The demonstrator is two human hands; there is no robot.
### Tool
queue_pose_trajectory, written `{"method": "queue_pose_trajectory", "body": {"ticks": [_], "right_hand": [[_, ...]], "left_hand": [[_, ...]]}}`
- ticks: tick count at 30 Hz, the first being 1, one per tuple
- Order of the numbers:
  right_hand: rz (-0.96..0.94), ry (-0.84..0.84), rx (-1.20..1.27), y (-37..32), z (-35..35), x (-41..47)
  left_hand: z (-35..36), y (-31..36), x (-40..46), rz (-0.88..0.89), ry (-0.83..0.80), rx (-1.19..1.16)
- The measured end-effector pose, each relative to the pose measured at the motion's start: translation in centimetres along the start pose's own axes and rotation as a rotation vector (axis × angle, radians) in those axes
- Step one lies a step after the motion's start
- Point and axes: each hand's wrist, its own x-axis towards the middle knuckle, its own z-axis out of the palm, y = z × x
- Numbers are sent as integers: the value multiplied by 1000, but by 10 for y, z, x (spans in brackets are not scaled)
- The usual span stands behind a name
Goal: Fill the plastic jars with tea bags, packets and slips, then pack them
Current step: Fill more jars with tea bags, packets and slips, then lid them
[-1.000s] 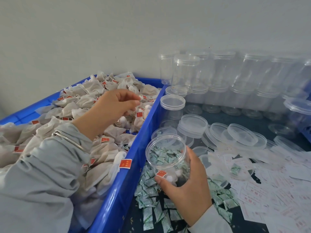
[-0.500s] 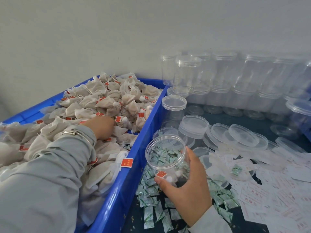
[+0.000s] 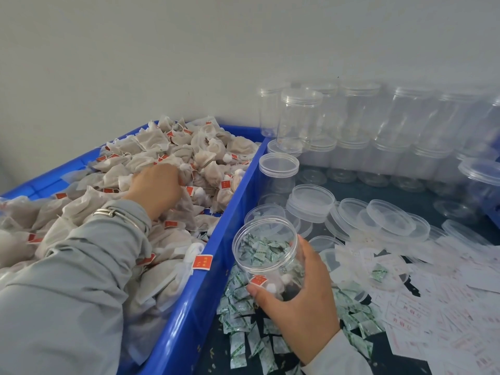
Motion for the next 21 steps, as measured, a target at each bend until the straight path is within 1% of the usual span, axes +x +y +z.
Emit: {"method": "queue_pose_trajectory", "body": {"ticks": [3,5,6,8,9,10,12,14,17,21], "right_hand": [[-2,-3,8,2,1,1],[-1,-6,8,3,2,1],[0,-8,6,3,2,1],[2,-10,2,4,1,1],[4,-8,0,4,1,1],[3,-6,-5,4,1,1],[-1,-1,-18,3,1,1],[2,7,-21,2,1,1],[2,30,-34,0,2,1],[7,43,-61,-2,2,0]], "left_hand": [[-7,7,-1,45,47,-268],[-13,15,-6,57,45,-499],[-17,20,-9,60,3,-674],[-28,31,-21,93,-152,-1057],[-33,36,-27,134,-234,-1187],[-38,40,-33,184,-306,-1266],[-44,46,-42,272,-417,-1342],[-46,51,-48,336,-481,-1349],[-45,59,-58,437,-542,-1242],[-43,68,-70,582,-543,-1035]]}}
